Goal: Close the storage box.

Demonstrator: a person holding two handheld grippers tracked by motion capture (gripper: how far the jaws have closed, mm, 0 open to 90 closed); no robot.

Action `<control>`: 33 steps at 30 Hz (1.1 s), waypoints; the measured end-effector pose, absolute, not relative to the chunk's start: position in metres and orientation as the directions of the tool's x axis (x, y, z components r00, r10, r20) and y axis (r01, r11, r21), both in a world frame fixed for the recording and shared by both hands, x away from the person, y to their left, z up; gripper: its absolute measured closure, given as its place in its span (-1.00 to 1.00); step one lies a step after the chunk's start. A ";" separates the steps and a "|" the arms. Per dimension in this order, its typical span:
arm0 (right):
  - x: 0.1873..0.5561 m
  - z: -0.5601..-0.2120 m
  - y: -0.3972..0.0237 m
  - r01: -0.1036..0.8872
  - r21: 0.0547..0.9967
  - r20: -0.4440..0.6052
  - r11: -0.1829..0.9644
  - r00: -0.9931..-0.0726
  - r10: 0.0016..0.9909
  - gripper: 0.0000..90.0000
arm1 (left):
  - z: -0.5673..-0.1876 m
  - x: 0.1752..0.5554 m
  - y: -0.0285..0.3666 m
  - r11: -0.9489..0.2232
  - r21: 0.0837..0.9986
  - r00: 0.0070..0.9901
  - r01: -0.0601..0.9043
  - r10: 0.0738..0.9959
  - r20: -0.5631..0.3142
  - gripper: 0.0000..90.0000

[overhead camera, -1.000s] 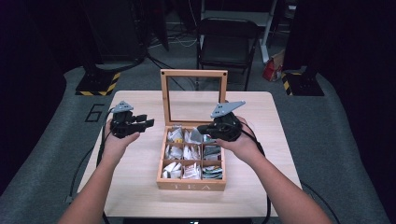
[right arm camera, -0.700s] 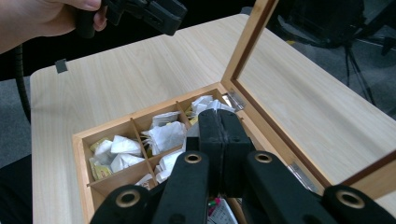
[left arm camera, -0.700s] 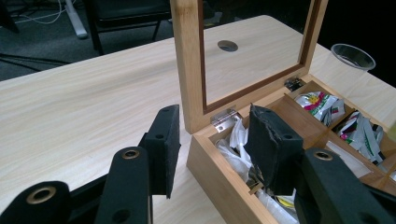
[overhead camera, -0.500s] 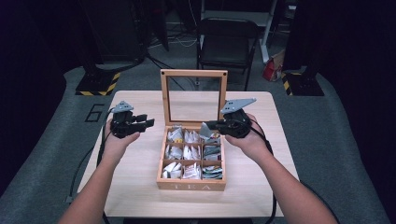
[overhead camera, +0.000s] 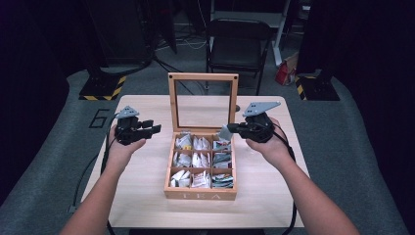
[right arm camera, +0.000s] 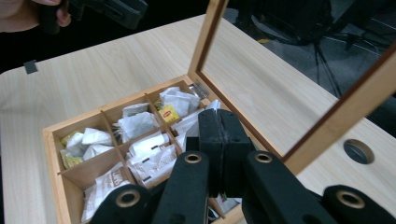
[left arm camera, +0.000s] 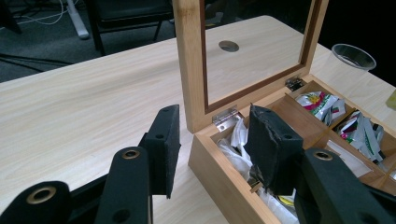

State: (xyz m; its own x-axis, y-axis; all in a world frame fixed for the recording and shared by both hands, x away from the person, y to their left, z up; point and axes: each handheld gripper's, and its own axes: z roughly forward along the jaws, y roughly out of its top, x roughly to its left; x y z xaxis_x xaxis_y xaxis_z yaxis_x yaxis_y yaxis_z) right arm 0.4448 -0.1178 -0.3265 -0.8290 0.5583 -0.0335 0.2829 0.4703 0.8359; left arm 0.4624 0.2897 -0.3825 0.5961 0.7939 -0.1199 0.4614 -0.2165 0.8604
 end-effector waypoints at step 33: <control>0.476 -0.327 -0.172 0.375 0.832 -0.040 0.408 -0.695 0.718 0.99 | -0.376 0.467 0.290 -0.228 0.865 0.608 0.447 0.787 -0.107 0.21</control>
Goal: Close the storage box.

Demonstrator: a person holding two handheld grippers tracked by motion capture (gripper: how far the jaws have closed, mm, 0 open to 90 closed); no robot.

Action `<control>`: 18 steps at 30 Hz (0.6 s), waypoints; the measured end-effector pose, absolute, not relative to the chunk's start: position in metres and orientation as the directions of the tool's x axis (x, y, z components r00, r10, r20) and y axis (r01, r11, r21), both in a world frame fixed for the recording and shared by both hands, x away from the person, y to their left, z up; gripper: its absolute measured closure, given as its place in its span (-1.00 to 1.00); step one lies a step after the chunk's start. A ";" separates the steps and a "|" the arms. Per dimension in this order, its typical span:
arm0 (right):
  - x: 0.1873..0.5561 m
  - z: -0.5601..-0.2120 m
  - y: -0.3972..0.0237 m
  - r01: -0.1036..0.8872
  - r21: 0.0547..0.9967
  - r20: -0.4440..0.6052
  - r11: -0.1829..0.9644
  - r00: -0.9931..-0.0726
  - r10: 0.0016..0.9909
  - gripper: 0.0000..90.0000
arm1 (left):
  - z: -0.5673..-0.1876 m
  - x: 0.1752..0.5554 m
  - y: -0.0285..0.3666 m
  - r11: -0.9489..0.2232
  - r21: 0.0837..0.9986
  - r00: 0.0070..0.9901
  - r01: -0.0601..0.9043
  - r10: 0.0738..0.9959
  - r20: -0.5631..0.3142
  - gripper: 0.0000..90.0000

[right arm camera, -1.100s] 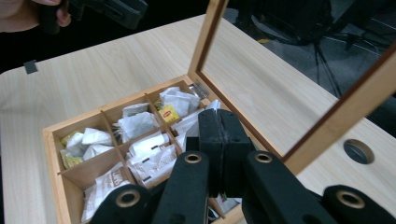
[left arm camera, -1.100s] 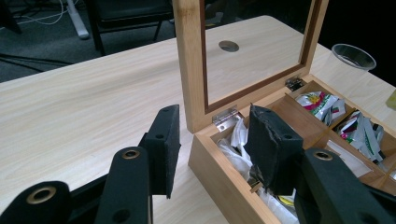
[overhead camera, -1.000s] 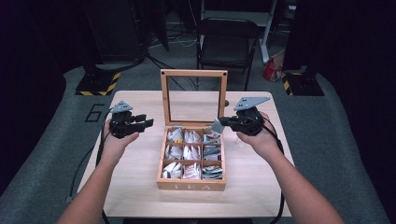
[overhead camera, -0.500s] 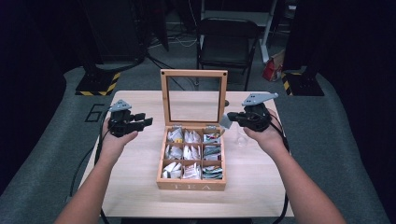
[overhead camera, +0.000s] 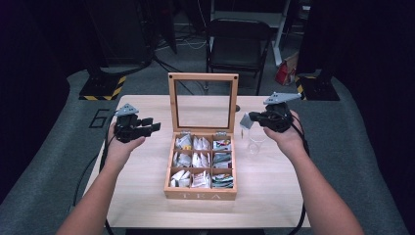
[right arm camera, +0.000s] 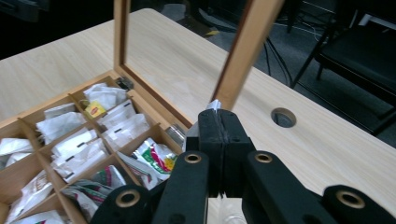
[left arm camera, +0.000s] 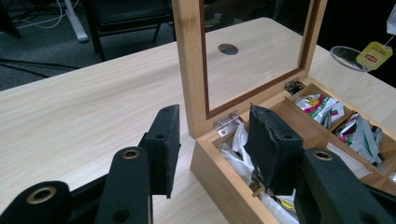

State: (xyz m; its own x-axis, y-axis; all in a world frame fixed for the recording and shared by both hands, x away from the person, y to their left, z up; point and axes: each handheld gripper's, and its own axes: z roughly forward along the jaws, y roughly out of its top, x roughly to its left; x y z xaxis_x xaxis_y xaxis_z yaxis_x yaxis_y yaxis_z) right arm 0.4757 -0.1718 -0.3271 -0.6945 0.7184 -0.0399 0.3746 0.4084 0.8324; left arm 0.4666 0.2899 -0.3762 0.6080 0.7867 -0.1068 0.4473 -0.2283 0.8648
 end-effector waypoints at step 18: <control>0.488 -0.341 -0.198 0.429 0.817 -0.048 0.386 -0.615 0.787 0.99 | -0.379 0.468 0.290 -0.236 0.859 0.612 0.454 0.783 -0.109 0.21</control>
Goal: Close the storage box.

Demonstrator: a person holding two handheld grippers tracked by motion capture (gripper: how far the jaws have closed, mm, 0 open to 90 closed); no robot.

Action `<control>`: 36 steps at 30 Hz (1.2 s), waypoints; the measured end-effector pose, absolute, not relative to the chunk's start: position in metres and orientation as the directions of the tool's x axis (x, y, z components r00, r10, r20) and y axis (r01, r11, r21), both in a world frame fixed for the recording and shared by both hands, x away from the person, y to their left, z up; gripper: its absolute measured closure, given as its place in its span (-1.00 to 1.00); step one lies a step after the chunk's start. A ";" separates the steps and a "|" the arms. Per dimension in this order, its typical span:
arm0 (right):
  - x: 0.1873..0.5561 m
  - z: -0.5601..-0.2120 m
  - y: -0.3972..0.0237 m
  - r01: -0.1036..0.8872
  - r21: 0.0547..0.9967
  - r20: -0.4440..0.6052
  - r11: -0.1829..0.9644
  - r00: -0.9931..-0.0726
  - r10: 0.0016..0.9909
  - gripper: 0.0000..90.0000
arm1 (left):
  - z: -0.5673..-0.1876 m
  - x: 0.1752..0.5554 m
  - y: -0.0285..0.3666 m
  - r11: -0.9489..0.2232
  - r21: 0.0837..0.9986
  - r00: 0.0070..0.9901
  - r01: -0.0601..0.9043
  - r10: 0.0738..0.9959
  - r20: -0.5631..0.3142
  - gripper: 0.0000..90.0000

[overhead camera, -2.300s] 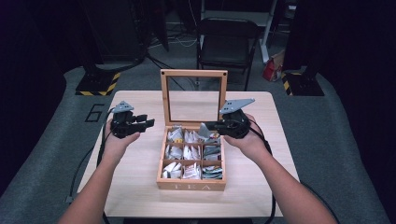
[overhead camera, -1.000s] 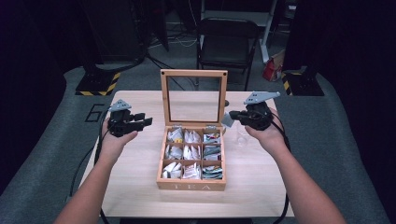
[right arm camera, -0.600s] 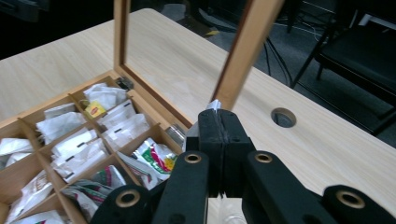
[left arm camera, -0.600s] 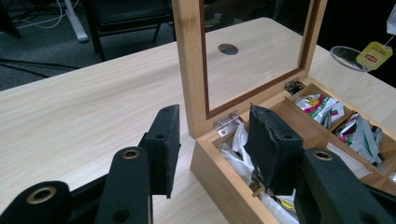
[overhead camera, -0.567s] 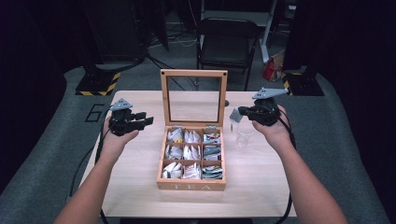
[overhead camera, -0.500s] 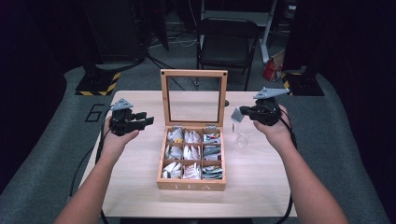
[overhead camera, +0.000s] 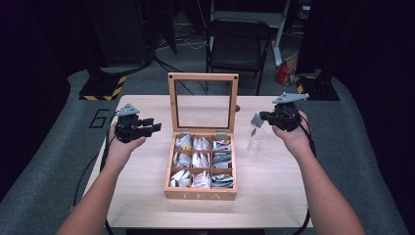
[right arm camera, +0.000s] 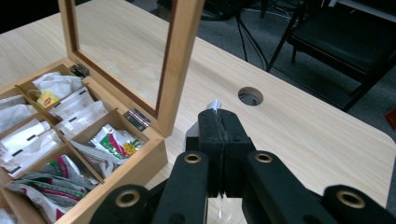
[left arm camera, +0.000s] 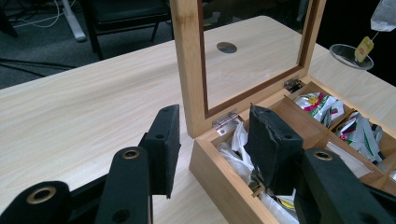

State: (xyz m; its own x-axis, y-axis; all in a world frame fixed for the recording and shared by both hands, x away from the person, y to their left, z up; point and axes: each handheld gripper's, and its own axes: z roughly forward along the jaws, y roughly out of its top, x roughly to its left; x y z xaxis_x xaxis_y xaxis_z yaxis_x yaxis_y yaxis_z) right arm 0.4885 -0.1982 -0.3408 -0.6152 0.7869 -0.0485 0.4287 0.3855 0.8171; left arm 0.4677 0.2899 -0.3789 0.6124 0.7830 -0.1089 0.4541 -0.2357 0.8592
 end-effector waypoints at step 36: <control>0.497 -0.389 -0.201 0.503 0.764 -0.065 0.405 -0.564 0.823 0.98 | -0.382 0.467 0.294 -0.237 0.855 0.608 0.462 0.786 -0.111 0.21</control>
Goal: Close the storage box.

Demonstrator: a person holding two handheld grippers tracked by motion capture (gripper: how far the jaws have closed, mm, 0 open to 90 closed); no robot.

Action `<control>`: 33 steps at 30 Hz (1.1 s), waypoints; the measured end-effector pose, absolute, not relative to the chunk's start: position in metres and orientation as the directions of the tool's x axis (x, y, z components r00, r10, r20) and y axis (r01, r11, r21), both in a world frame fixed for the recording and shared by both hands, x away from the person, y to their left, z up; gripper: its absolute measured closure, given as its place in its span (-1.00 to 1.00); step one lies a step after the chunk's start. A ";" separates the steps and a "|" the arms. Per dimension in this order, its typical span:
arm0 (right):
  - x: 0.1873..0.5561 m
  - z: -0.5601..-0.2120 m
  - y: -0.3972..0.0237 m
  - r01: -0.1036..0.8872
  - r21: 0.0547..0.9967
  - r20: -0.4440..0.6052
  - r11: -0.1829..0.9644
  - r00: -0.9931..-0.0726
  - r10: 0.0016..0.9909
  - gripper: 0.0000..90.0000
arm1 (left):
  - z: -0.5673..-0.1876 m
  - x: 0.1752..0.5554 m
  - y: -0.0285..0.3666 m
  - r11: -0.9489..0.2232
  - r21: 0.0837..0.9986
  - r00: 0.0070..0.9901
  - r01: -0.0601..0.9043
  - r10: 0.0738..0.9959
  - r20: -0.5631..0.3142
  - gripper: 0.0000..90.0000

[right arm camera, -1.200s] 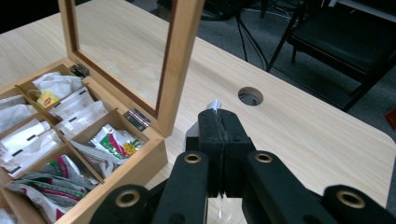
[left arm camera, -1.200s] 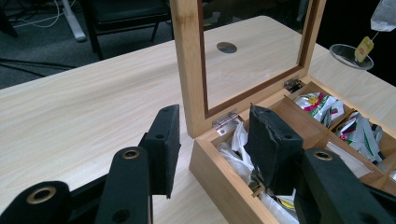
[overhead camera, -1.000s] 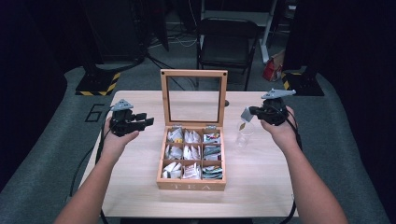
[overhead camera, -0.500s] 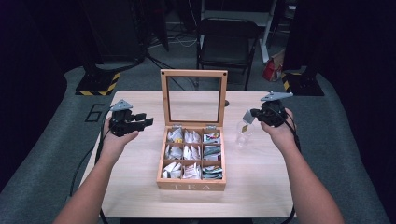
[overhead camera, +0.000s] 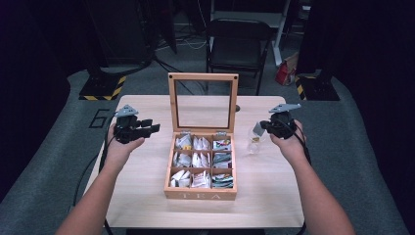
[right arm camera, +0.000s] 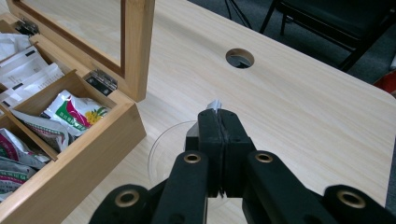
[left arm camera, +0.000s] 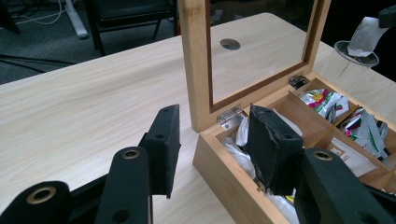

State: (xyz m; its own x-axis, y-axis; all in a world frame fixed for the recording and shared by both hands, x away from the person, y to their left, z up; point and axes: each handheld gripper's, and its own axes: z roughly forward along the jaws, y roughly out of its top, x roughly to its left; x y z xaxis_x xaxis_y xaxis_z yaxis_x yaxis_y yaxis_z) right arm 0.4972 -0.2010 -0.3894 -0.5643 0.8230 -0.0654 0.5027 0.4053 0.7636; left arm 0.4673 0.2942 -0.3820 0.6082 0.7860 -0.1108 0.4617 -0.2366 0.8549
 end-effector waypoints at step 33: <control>0.499 -0.419 -0.191 0.547 0.732 -0.057 0.407 -0.546 0.836 0.79 | -0.388 0.467 0.294 -0.229 0.854 0.605 0.466 0.787 -0.119 0.21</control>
State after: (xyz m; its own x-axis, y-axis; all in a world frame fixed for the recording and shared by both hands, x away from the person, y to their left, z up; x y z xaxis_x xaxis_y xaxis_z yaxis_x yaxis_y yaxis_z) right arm 0.4993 -0.1908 -0.4189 -0.5456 0.8361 -0.0572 0.5469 0.4070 0.7316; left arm 0.4674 0.2937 -0.3879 0.6054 0.7870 -0.1190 0.4662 -0.2294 0.8544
